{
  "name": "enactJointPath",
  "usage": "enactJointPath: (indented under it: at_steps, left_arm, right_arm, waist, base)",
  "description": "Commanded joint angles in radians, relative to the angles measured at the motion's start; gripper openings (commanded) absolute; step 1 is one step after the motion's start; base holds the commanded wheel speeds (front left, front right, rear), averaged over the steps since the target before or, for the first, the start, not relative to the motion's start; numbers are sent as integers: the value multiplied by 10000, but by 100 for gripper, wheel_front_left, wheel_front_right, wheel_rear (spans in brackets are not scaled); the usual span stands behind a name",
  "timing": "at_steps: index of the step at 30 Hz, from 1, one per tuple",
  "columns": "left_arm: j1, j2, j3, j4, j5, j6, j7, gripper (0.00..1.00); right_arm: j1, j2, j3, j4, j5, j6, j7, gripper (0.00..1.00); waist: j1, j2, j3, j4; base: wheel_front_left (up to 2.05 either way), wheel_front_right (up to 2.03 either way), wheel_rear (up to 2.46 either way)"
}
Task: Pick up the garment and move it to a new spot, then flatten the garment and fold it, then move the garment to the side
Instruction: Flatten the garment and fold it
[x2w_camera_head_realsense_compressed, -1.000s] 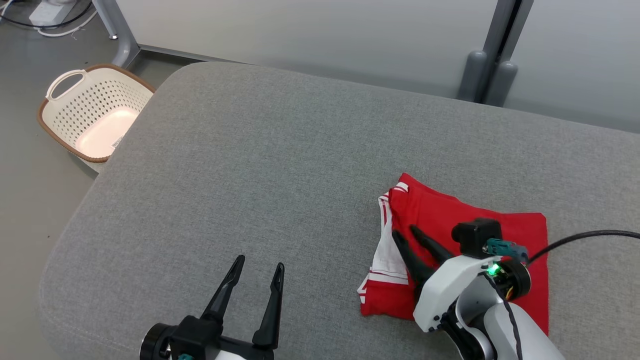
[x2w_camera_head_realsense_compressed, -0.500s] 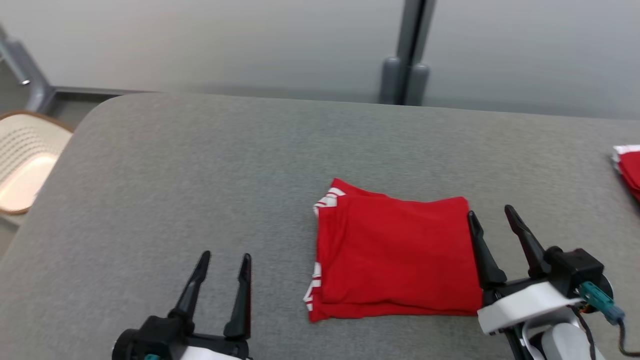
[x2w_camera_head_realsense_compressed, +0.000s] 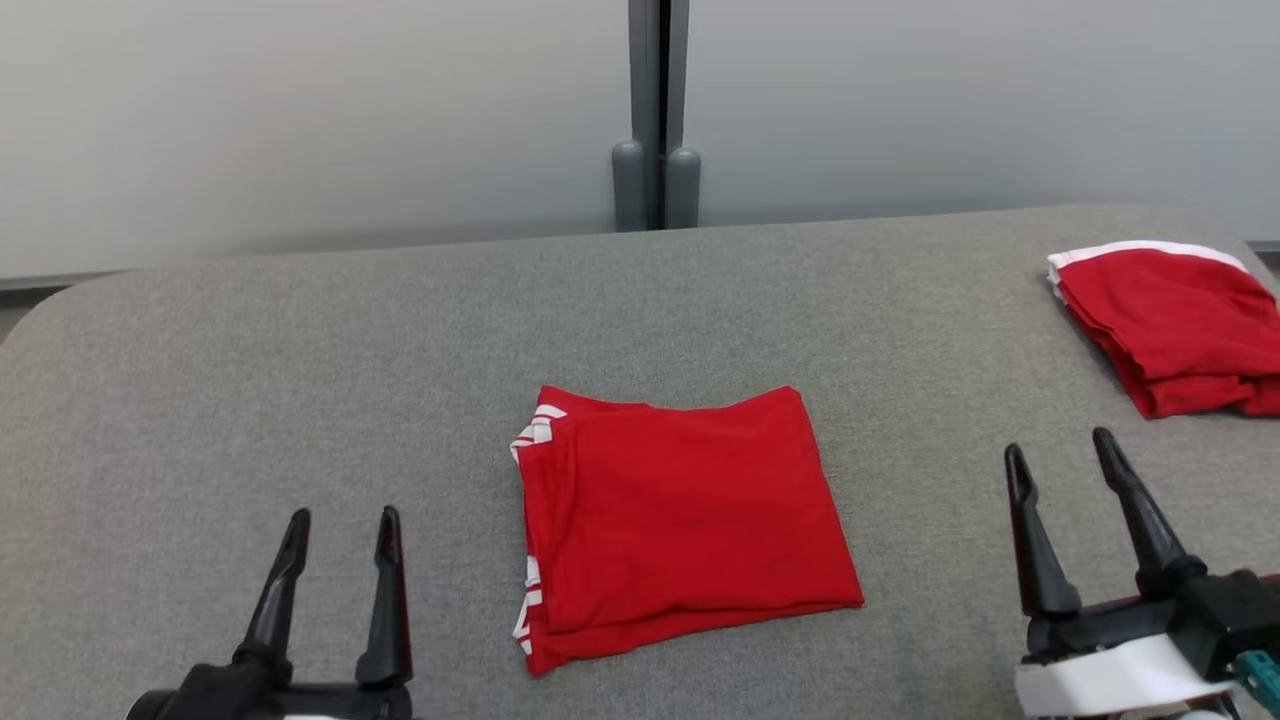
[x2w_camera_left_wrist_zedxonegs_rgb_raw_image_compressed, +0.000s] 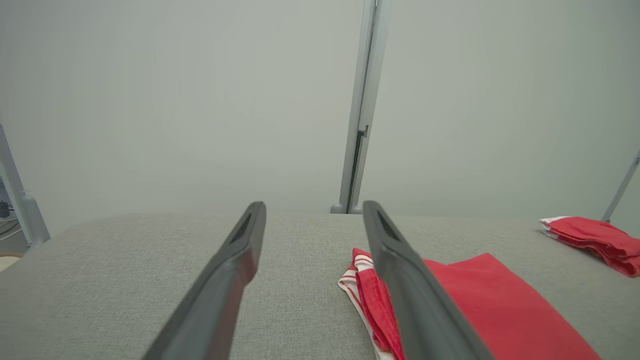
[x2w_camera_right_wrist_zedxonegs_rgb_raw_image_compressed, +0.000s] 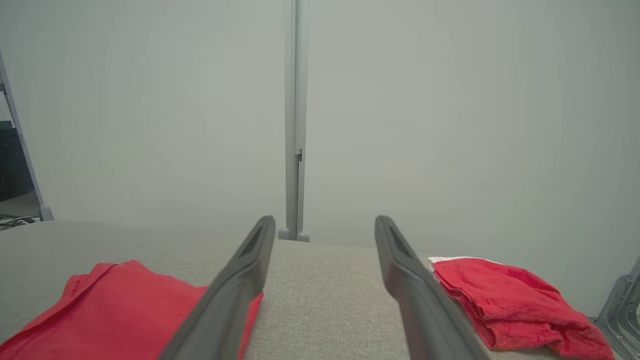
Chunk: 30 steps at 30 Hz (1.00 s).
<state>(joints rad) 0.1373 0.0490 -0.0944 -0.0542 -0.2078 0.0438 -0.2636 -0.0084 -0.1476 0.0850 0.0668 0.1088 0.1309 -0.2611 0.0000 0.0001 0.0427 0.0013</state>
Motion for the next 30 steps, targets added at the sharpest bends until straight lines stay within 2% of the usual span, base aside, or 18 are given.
enactJointPath:
  at_steps: [1, 9, 17, 20, 30]
  left_arm:
    - [198, 40, 151, -114, 145, -38, -8, 100]
    - [1109, 31, 633, -451, 289, -243, -7, 100]
    - [1917, 30, 889, -121, 192, -138, -7, 100]
    - [2019, 31, 823, -2, 456, -255, -7, 100]
    - [1994, 32, 827, 81, 541, -201, -7, 100]
  right_arm:
    - [181, 35, 31, -90, -87, -6, -47, 100]
    - [954, 231, -12, -118, -409, -6, -51, 100]
    - [1616, 447, 141, 57, -692, -6, -52, 100]
    - [1749, 502, 238, 120, -649, -6, -52, 100]
    - [1793, 613, 345, 248, -611, -6, -53, 100]
  waist:
    - [0, -1, -158, -126]
    - [0, -1, -685, -238]
    - [0, -1, -1400, -235]
    - [0, -1, -1533, -241]
    - [0, -1, -1616, -222]
  base:
    - [0, 0, 0]
    - [0, 0, 0]
    - [0, 0, 0]
    - [0, 0, 0]
    - [0, 0, 0]
